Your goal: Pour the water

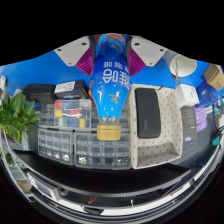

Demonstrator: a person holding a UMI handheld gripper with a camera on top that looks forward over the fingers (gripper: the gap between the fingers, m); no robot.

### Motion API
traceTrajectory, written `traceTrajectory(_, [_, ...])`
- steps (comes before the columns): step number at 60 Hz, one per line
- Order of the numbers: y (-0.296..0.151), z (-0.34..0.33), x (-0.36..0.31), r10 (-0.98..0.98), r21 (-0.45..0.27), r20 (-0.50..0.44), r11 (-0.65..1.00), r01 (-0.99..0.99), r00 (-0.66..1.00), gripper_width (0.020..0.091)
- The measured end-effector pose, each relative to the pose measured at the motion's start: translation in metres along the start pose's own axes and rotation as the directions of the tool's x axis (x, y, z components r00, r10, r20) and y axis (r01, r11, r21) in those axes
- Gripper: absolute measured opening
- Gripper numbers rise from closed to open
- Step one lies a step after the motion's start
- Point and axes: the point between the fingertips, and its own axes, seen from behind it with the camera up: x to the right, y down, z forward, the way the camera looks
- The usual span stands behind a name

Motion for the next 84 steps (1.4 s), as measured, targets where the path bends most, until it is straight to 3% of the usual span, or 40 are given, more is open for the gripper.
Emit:
traceTrajectory(4, [0.000, -0.003, -0.001, -0.009, 0.018, 0.001, 1.000, 0.009, 1.000, 0.0428])
traceTrajectory(14, [0.000, -0.004, 0.000, -0.004, 0.030, -0.025, 1.000, 0.005, 1.000, 0.0531])
traceTrajectory(18, [0.017, -0.002, 0.002, 0.003, -0.050, -0.044, 0.999, -0.006, 0.999, 0.0676])
traceTrajectory(28, [0.030, -0.026, -0.005, 0.022, -0.090, -0.057, 0.996, -0.027, 0.998, 0.0683])
traceTrajectory(42, [0.048, -0.100, -0.018, -0.001, -0.199, -0.060, 0.980, -0.011, 0.998, 0.0682])
traceTrajectory(65, [-0.045, -0.187, -0.056, -0.010, -0.102, -0.038, 0.995, 0.006, 0.999, 0.0683])
traceTrajectory(84, [-0.055, -0.213, -0.067, 0.001, -0.078, -0.032, 0.997, -0.003, 0.999, 0.0681])
